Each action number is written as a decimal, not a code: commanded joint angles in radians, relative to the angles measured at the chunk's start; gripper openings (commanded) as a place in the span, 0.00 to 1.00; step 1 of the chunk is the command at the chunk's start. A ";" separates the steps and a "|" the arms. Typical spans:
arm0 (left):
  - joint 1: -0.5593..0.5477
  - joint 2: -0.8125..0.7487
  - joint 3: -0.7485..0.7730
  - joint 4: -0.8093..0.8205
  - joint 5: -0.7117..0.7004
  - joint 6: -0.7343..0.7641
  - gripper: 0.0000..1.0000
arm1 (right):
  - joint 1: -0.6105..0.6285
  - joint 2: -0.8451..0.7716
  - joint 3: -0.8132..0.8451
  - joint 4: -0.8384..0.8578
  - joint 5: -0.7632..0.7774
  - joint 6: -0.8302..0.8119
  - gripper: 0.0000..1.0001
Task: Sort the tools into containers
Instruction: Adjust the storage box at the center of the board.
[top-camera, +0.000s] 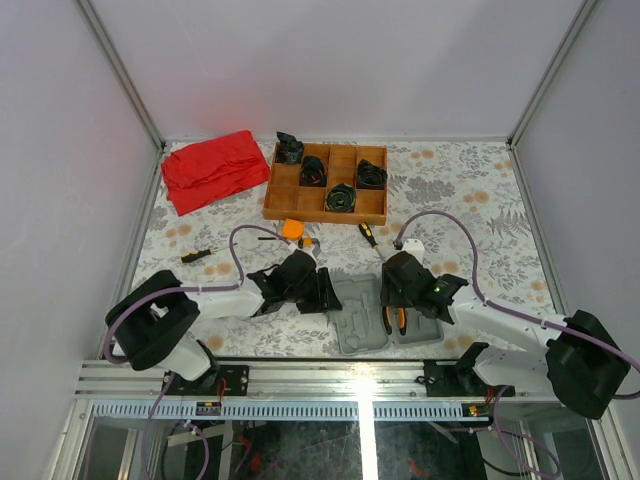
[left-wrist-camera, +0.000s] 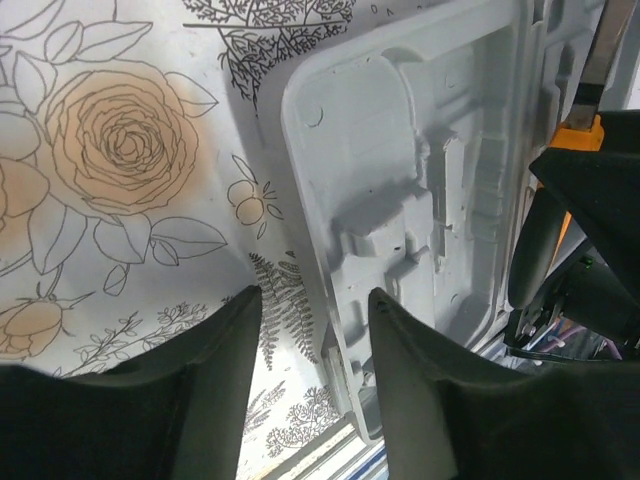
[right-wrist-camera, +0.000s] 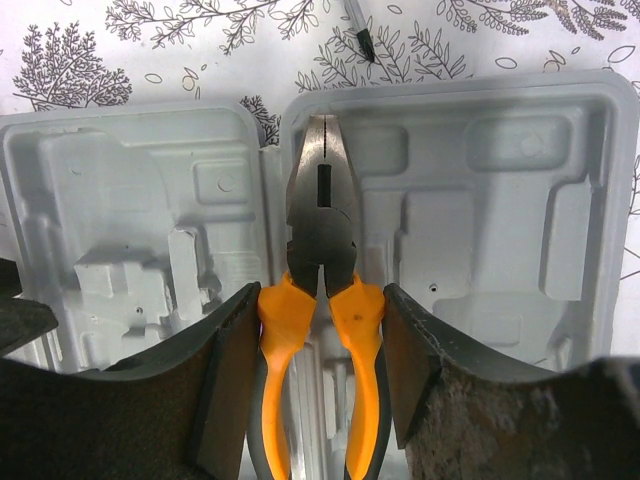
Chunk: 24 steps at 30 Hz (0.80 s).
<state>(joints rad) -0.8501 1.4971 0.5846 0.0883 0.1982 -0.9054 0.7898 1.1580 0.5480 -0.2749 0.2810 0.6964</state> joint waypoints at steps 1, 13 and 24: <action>-0.004 0.027 0.023 0.032 -0.017 0.005 0.39 | -0.006 -0.049 0.001 0.006 0.011 -0.001 0.25; 0.001 0.011 0.017 -0.035 -0.069 0.022 0.09 | -0.006 -0.176 0.037 -0.086 0.109 -0.017 0.21; 0.015 -0.032 0.011 -0.107 -0.112 0.049 0.00 | -0.007 -0.226 0.088 -0.239 0.131 -0.034 0.20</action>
<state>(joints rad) -0.8433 1.4834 0.5941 0.0471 0.1364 -0.8944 0.7898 0.9634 0.5766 -0.4644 0.3588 0.6720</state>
